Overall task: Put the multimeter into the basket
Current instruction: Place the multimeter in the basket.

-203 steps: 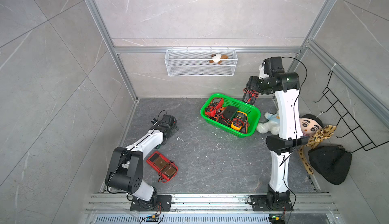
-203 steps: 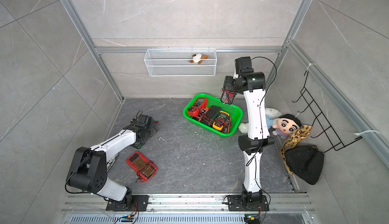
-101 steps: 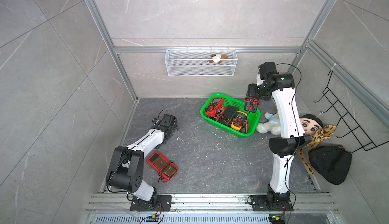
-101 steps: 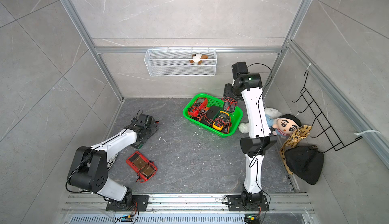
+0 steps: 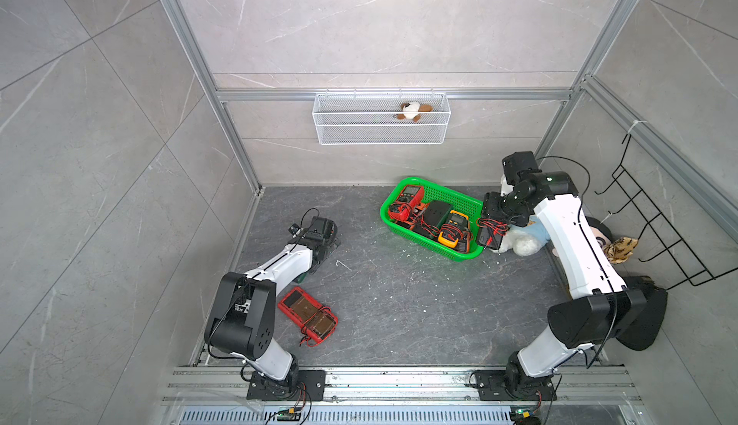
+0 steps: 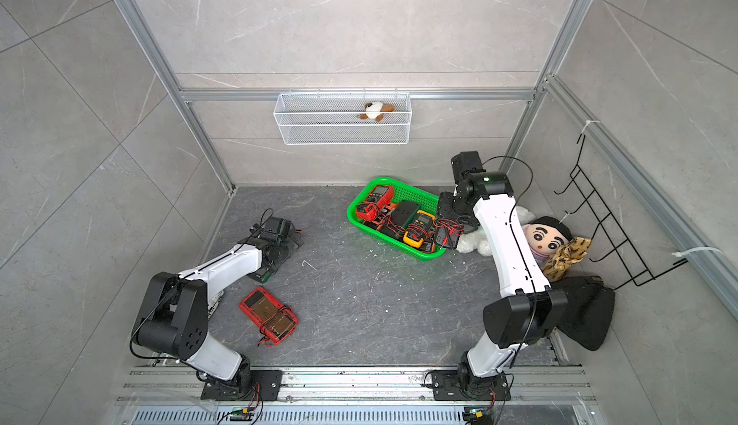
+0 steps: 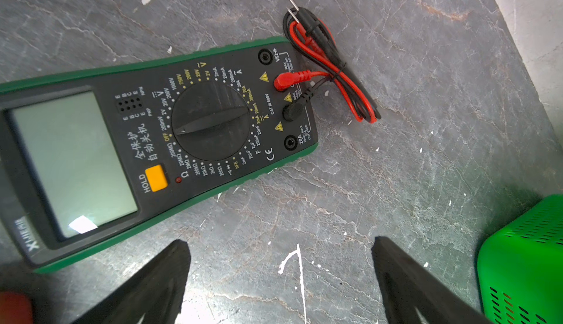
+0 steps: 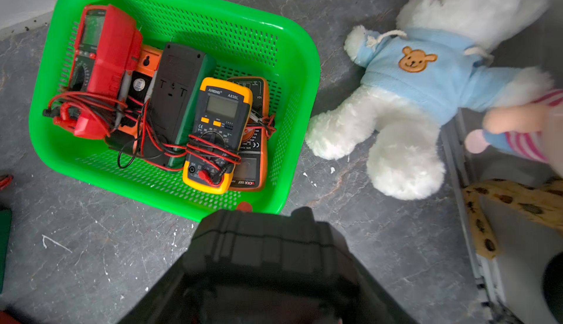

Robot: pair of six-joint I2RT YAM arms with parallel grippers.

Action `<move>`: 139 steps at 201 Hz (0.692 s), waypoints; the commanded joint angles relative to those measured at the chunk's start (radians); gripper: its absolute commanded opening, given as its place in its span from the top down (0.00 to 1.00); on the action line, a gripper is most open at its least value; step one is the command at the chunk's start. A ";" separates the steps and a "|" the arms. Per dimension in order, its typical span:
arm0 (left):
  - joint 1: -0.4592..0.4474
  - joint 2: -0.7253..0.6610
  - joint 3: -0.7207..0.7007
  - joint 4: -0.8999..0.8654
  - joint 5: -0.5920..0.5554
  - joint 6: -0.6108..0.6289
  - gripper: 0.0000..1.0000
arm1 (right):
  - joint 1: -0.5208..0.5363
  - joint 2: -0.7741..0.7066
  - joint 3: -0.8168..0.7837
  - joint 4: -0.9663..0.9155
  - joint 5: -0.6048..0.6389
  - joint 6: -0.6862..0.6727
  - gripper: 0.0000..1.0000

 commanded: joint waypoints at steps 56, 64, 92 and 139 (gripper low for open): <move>-0.004 -0.005 0.003 0.032 0.004 0.013 0.02 | -0.019 0.129 -0.051 0.272 0.051 0.083 1.00; -0.005 -0.005 0.002 0.032 0.003 0.011 0.02 | -0.020 0.154 -0.037 0.273 0.075 0.086 1.00; -0.004 -0.004 0.001 0.033 0.004 0.008 0.02 | -0.021 0.229 0.000 0.280 0.131 0.092 1.00; -0.005 0.003 0.005 0.033 0.004 0.007 0.02 | -0.021 0.332 0.052 0.259 0.194 0.112 1.00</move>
